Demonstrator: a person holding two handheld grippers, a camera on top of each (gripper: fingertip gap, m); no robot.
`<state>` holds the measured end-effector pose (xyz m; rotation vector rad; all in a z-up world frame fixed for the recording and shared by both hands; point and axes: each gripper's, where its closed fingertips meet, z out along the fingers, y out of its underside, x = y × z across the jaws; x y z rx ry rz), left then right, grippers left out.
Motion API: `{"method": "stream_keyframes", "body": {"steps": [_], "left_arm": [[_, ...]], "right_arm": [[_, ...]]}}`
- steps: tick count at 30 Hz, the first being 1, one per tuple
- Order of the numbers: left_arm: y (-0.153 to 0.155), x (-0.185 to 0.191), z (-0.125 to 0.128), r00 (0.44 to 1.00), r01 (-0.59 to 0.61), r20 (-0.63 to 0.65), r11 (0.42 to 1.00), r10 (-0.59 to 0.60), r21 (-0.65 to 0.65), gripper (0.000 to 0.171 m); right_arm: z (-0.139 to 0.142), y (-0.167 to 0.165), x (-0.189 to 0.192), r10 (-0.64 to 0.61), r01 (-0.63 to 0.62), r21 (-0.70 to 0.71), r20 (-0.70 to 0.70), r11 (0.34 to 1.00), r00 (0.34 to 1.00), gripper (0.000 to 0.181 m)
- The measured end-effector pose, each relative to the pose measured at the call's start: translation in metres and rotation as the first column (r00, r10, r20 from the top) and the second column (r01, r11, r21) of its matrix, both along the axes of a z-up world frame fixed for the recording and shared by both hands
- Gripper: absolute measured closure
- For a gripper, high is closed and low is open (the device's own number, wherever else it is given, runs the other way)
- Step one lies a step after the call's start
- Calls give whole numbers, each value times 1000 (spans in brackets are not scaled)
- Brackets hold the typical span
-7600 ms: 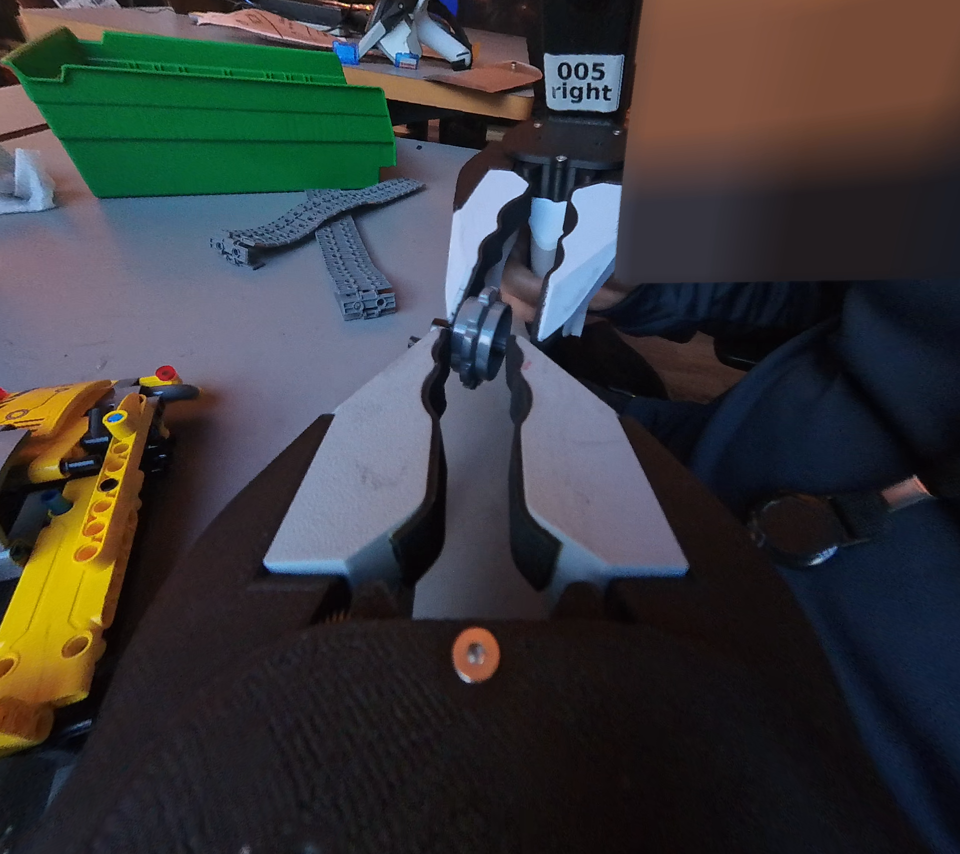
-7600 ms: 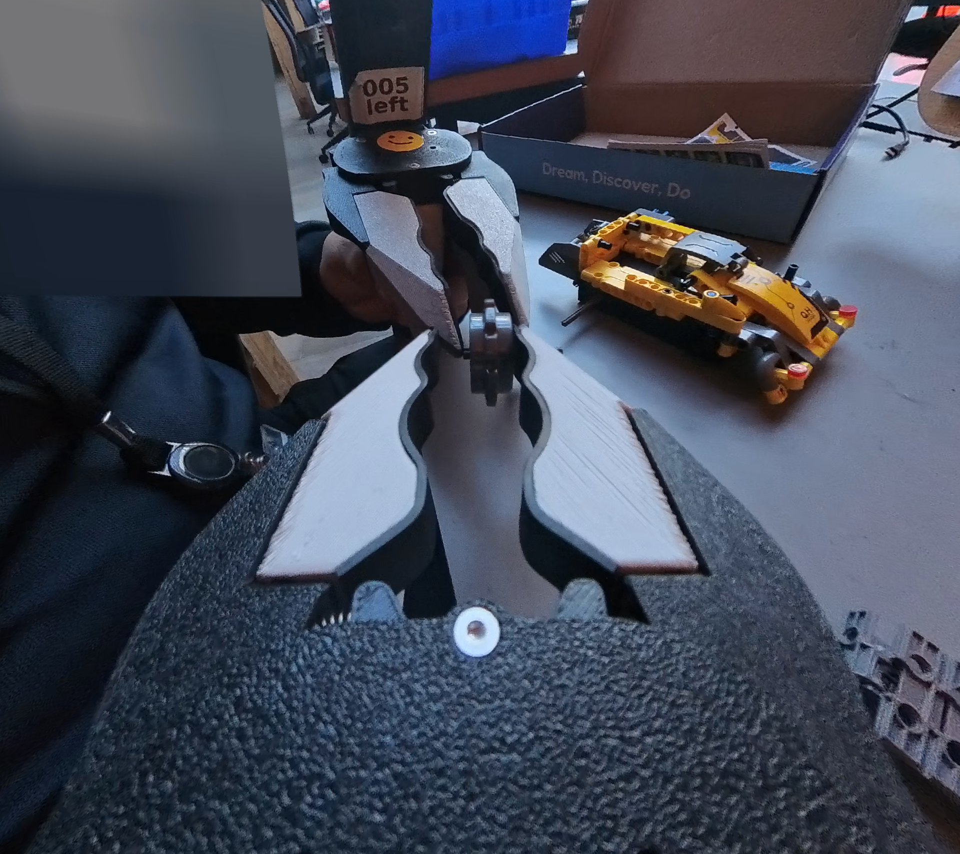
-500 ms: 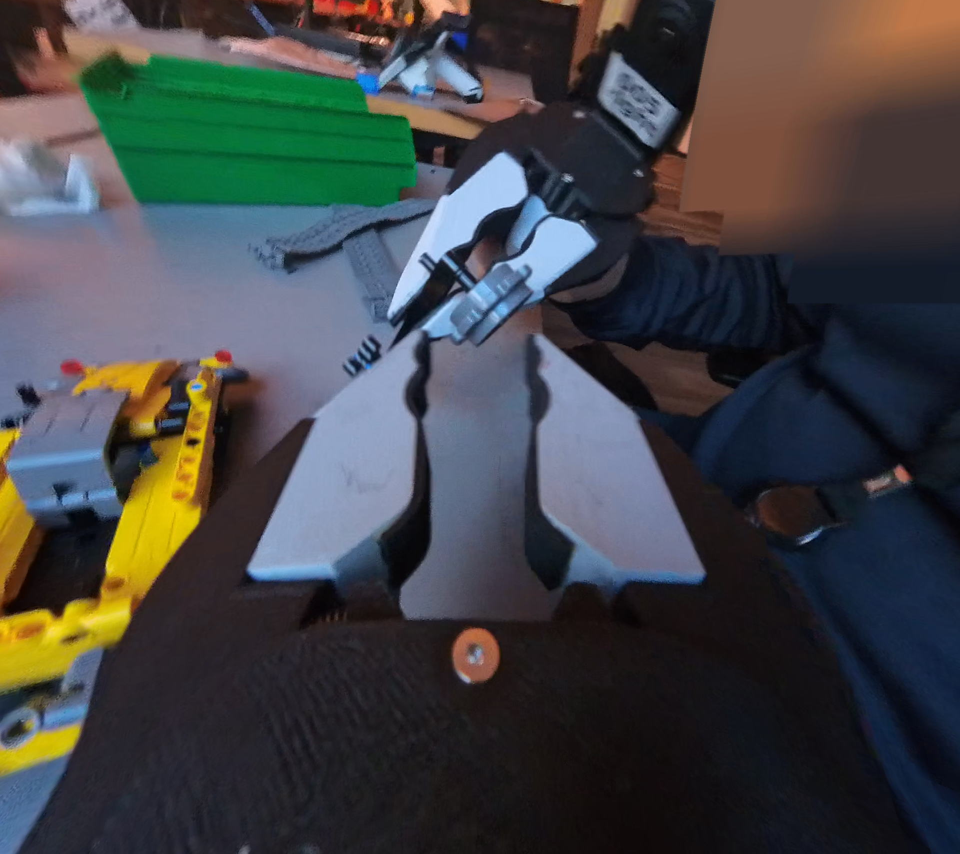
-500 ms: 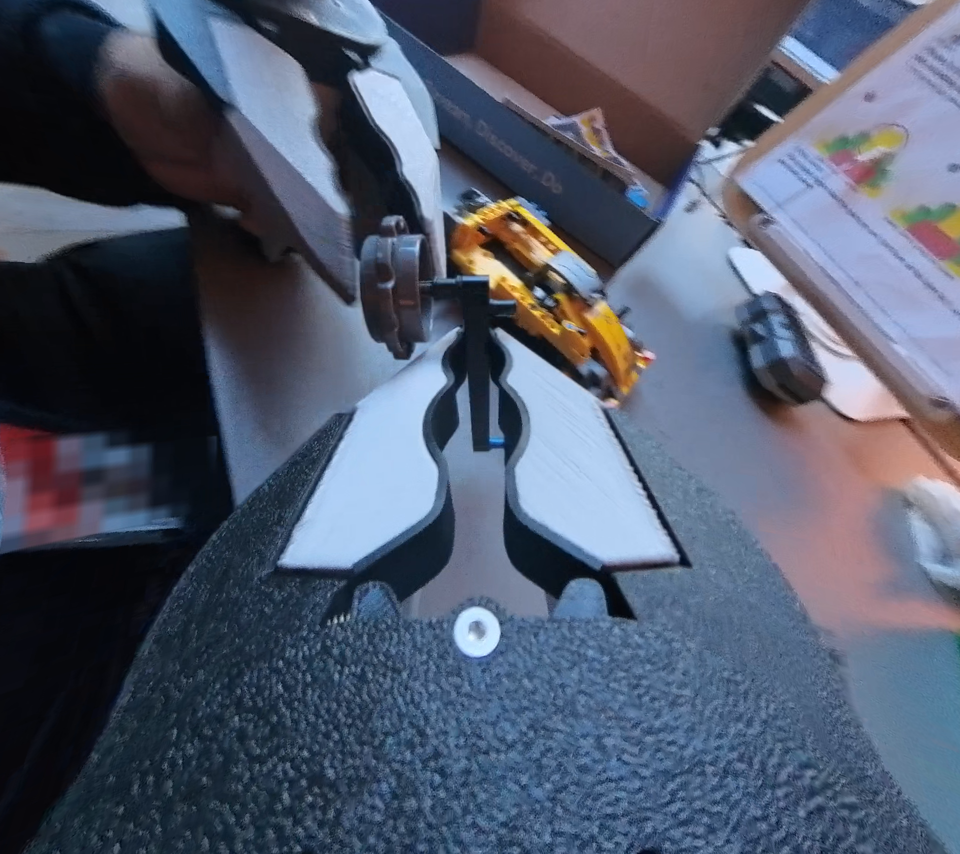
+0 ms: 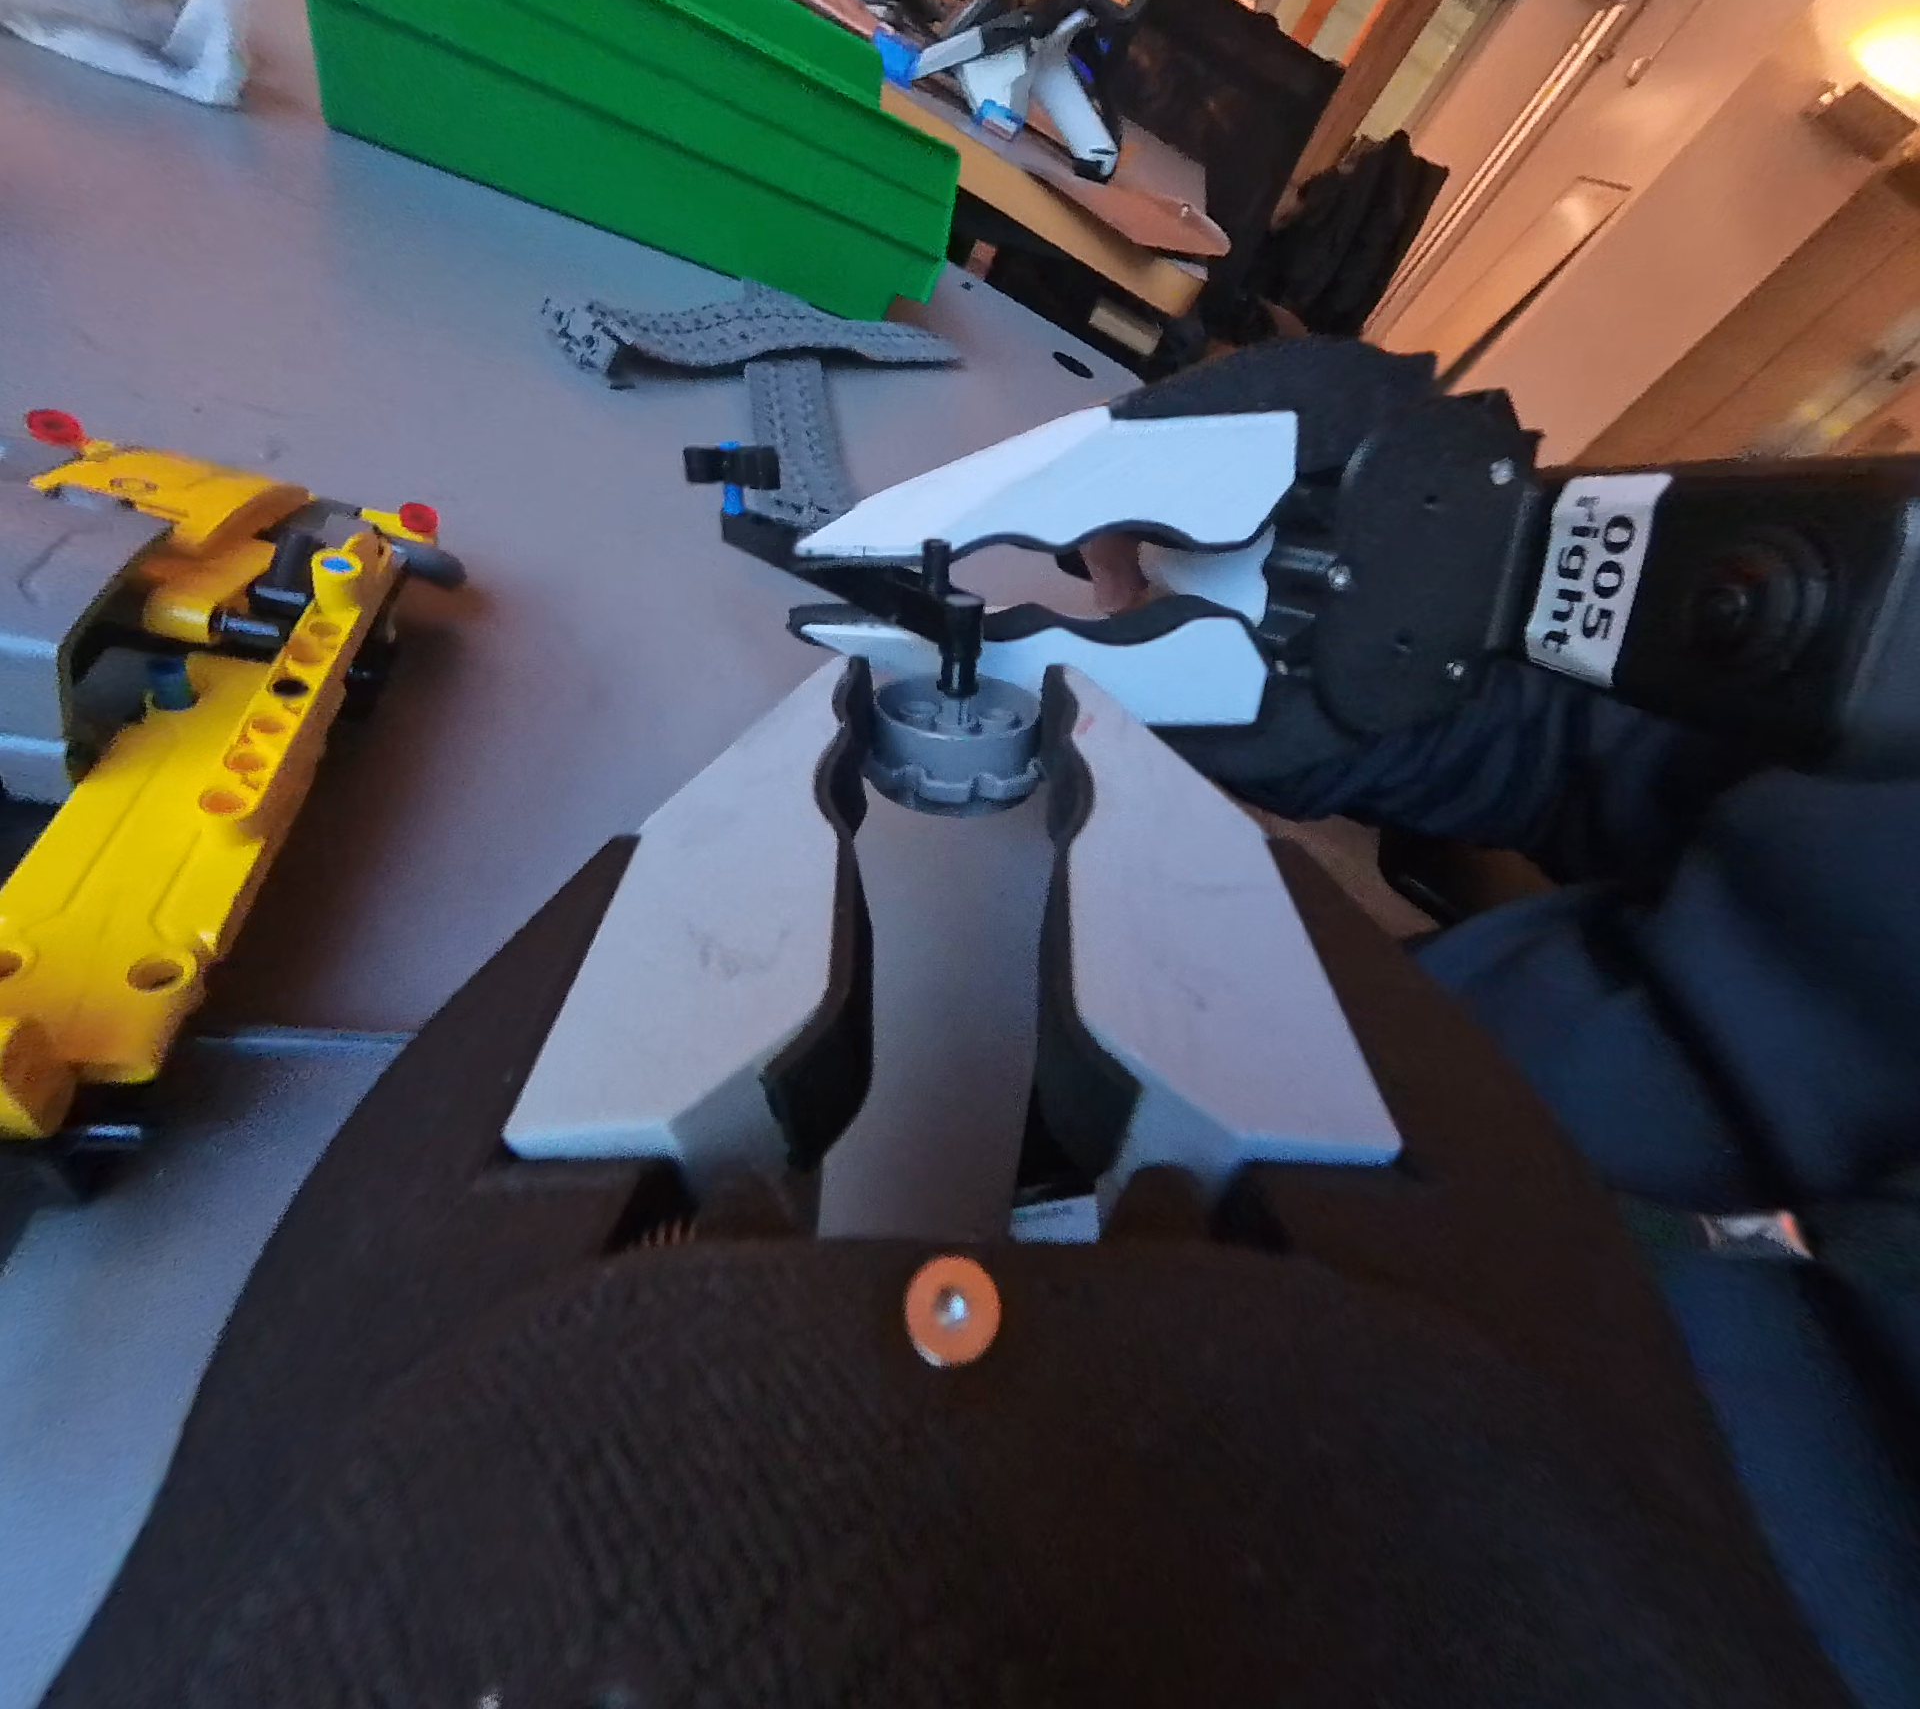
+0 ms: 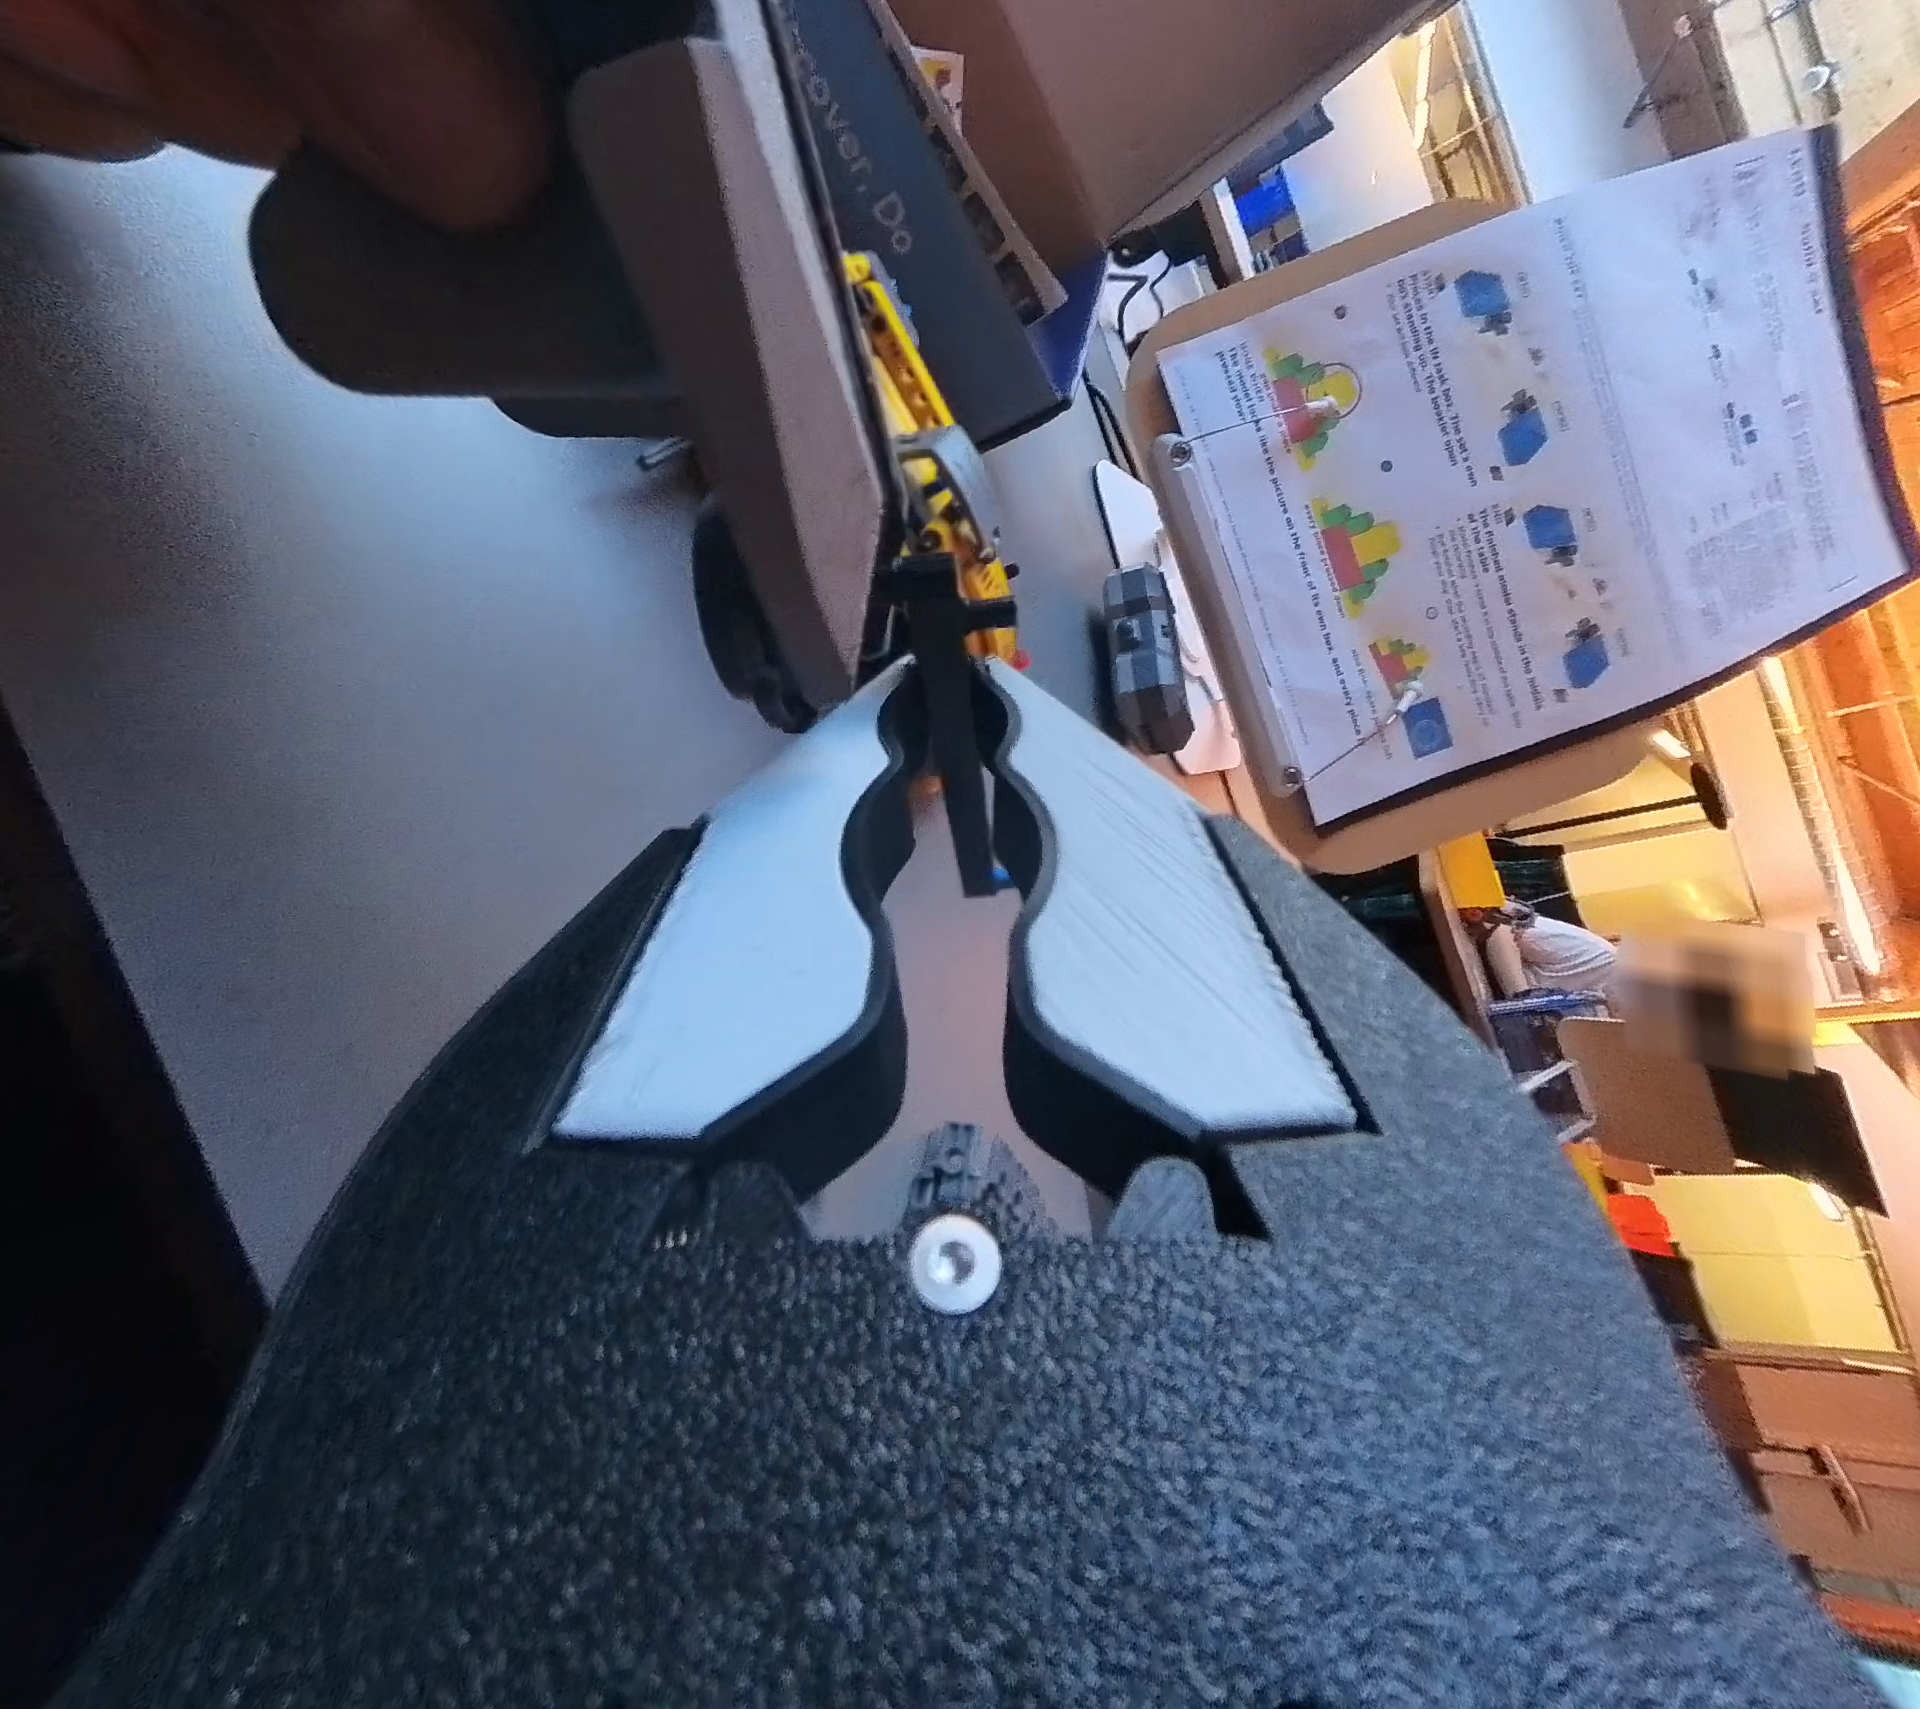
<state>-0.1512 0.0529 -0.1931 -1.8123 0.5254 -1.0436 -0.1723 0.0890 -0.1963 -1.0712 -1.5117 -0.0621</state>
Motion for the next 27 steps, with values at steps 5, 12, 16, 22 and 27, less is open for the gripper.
{"method": "stream_keyframes", "body": {"steps": [5, 12, 16, 22, 27], "left_arm": [[12, -5, 2, 996, -91, 23, 996, 91, 21, 140], [28, -19, 5, 979, -171, 107, 985, 171, -10, 140], [32, -26, 9, 964, -182, 189, 982, 187, -41, 141], [34, -33, 13, 949, -192, 245, 980, 199, -52, 141], [35, -35, 12, 957, -219, 194, 976, 217, -13, 140]], "right_arm": [[1, 11, -2, -35, 32, -33, -86, 999, 996, 176], [3, 27, -15, -27, 7, -118, -164, 993, 986, 175], [6, 30, -22, -16, -21, -179, -204, 984, 979, 174], [9, 31, -29, -11, -44, -222, -239, 974, 971, 173], [7, 32, -31, -7, -54, -247, -242, 967, 970, 173]]}}
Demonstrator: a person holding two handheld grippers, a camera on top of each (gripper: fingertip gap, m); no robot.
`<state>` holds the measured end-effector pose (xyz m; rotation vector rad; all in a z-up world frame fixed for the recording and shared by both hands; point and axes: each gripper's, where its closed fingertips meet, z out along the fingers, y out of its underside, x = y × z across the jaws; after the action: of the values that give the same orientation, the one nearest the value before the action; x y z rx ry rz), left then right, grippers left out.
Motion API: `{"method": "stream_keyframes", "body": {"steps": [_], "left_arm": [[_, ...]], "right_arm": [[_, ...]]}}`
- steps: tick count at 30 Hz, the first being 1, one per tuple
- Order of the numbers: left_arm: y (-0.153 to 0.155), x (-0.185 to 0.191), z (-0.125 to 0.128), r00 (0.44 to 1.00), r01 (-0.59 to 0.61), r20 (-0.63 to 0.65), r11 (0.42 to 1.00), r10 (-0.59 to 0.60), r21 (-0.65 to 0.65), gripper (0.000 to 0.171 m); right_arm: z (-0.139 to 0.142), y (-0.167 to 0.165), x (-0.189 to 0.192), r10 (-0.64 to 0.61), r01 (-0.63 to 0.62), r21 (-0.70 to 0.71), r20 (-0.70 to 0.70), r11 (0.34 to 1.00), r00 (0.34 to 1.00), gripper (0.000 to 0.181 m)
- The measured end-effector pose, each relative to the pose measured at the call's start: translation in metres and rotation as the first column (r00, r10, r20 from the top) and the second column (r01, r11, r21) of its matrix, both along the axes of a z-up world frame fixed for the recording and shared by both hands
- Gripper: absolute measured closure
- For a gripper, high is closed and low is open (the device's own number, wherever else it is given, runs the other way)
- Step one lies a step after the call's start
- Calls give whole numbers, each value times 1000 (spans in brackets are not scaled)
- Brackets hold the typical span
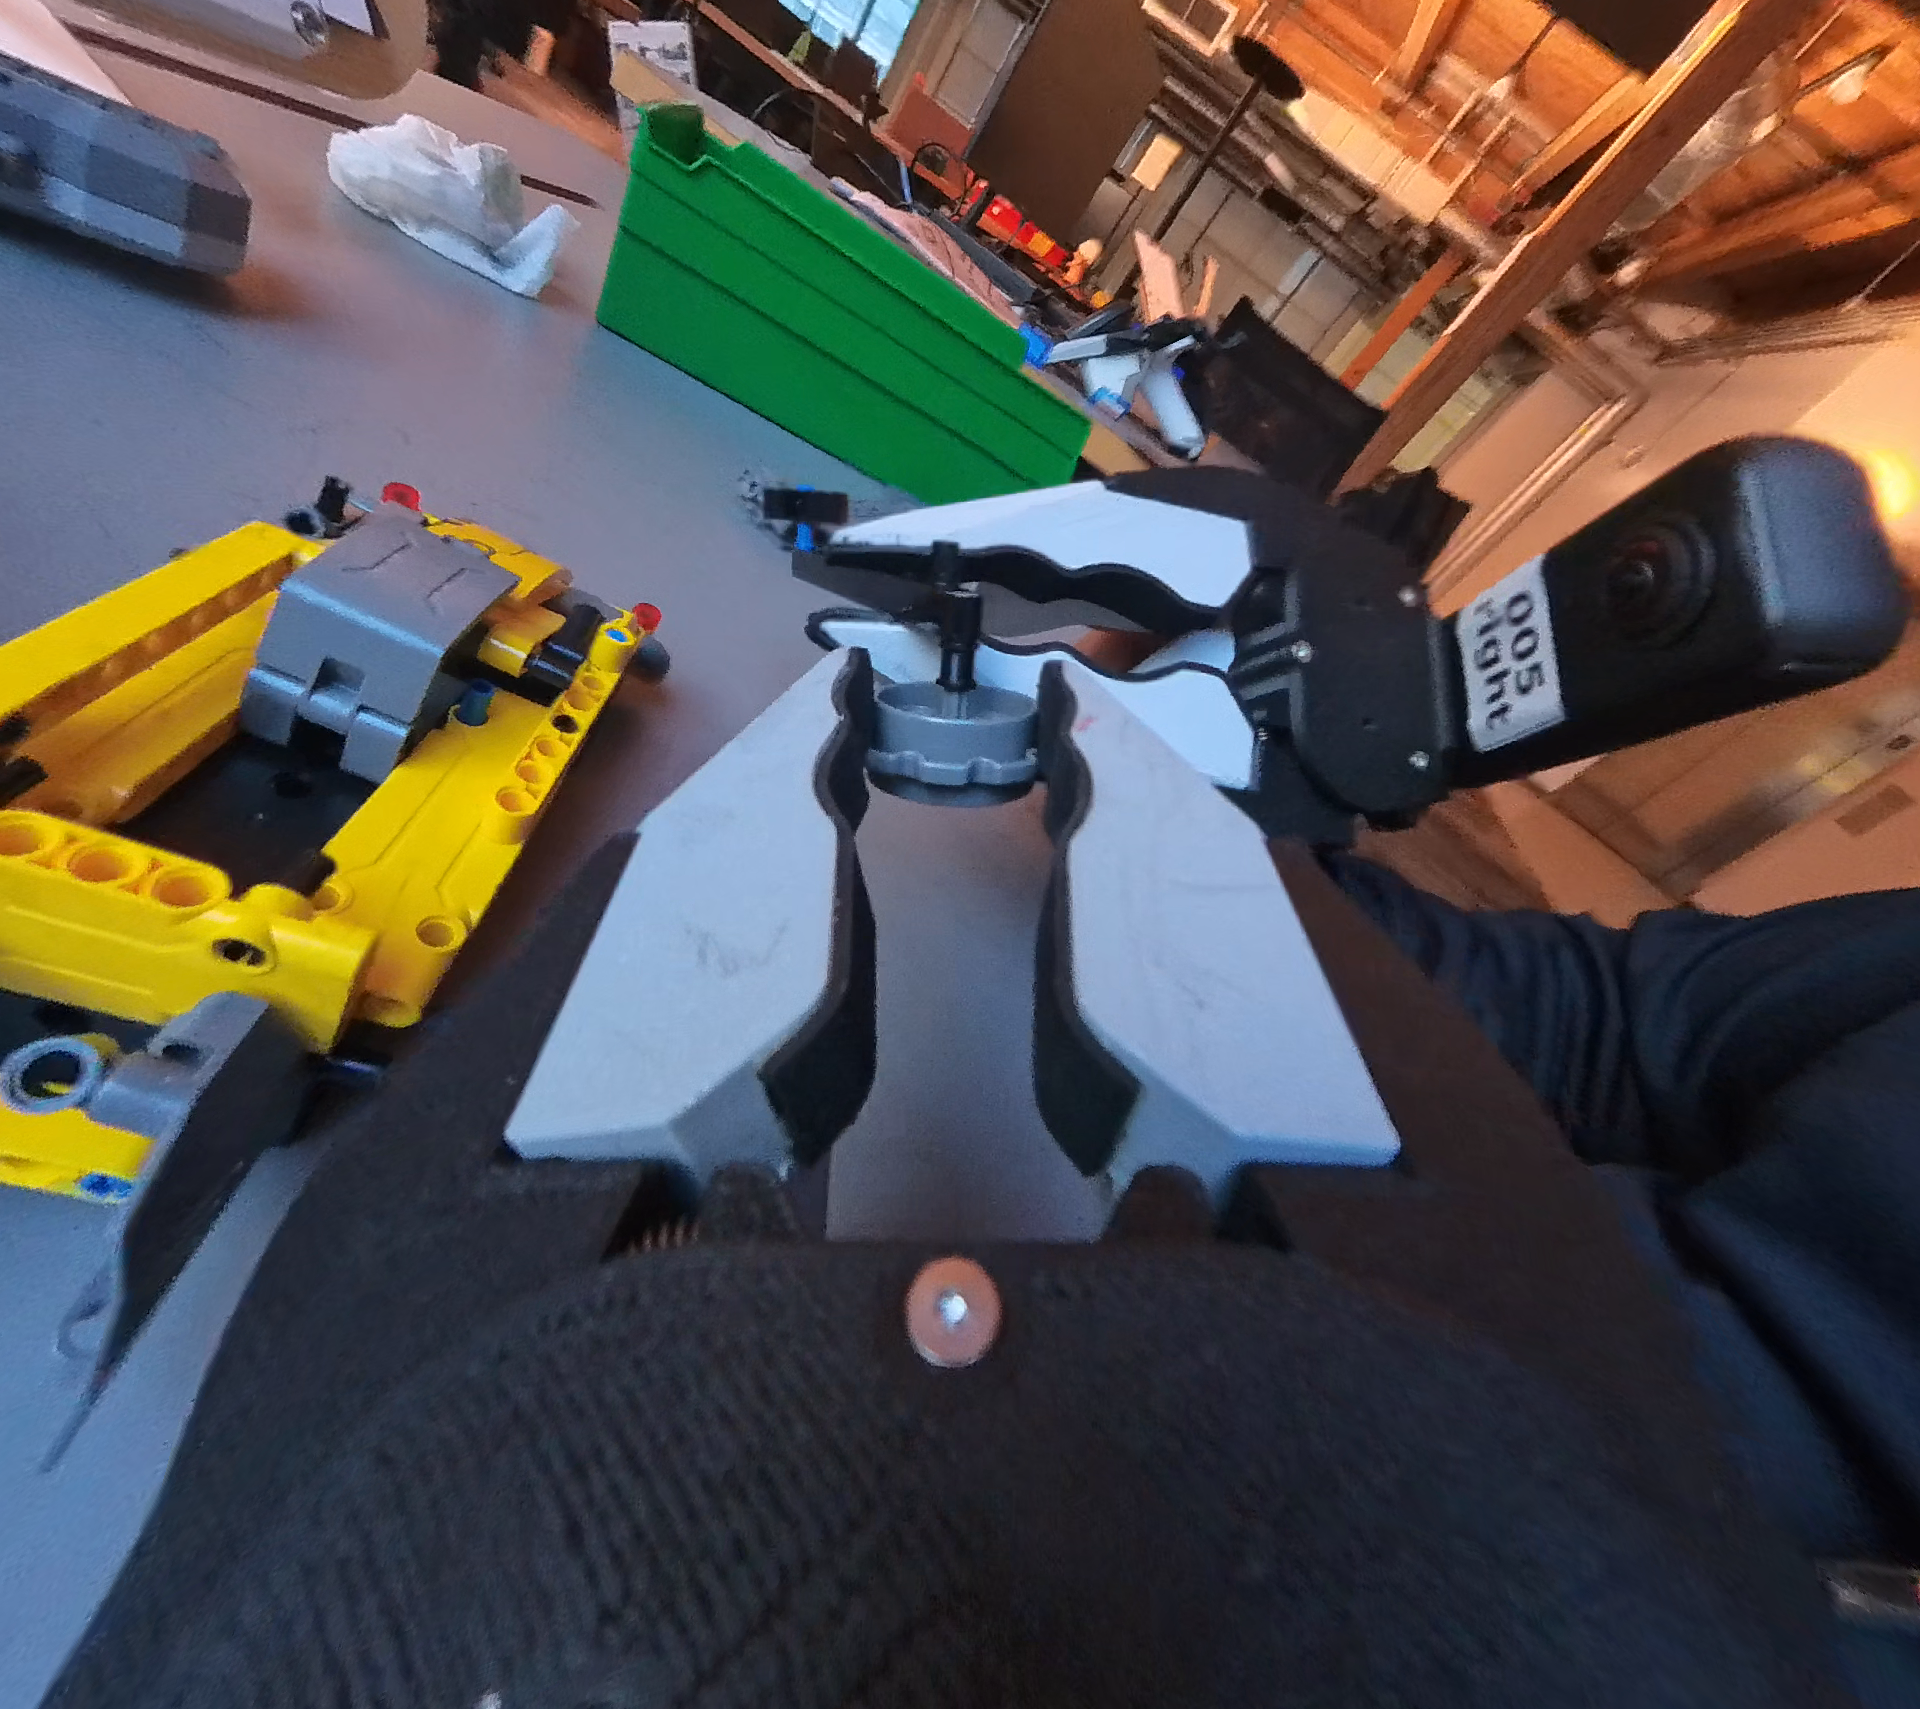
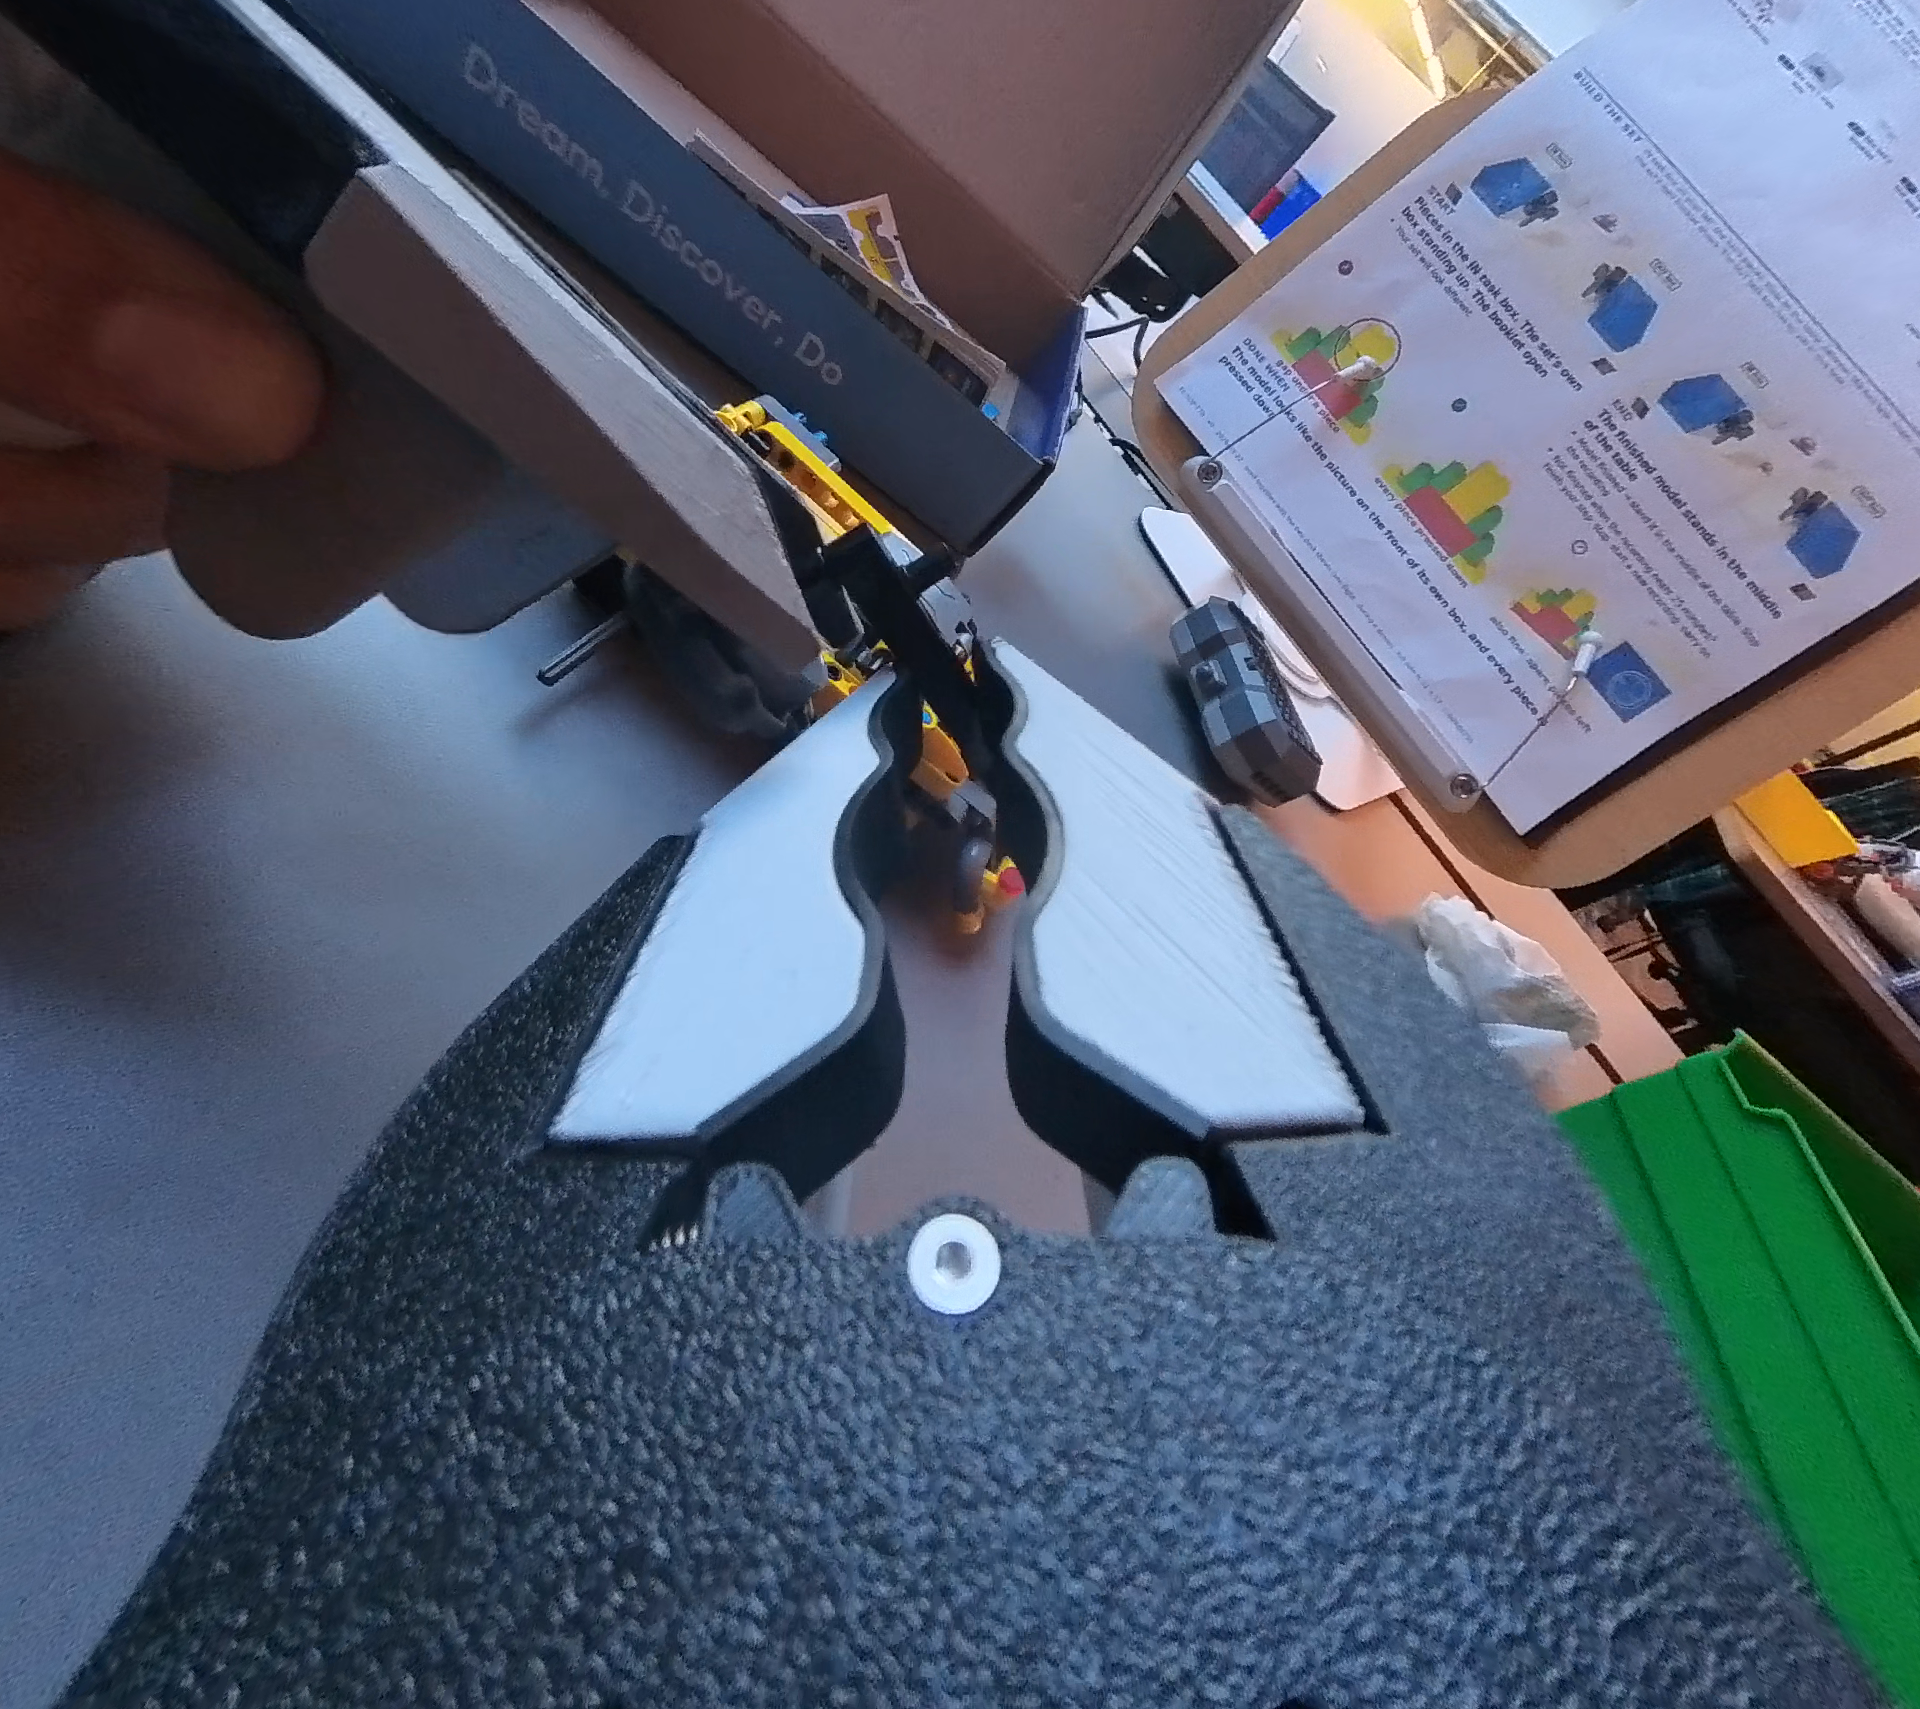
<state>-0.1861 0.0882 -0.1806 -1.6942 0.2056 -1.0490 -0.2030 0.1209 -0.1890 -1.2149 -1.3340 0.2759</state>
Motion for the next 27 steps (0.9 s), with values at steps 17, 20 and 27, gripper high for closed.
{"method": "stream_keyframes", "body": {"steps": [17, 20, 27], "left_arm": [[-40, 8, 7, 892, 403, -276, 907, -359, 123, 140], [-38, 10, -3, 889, 397, -285, 914, -359, 88, 140], [-33, 11, -6, 901, 326, -345, 935, -262, 141, 140]], "right_arm": [[24, -54, 32, 427, -433, -345, -98, 833, 899, 155], [21, -61, 32, 468, -473, -462, -134, 750, 874, 158], [15, -54, 26, 318, -436, -665, -300, 607, 899, 171]]}}
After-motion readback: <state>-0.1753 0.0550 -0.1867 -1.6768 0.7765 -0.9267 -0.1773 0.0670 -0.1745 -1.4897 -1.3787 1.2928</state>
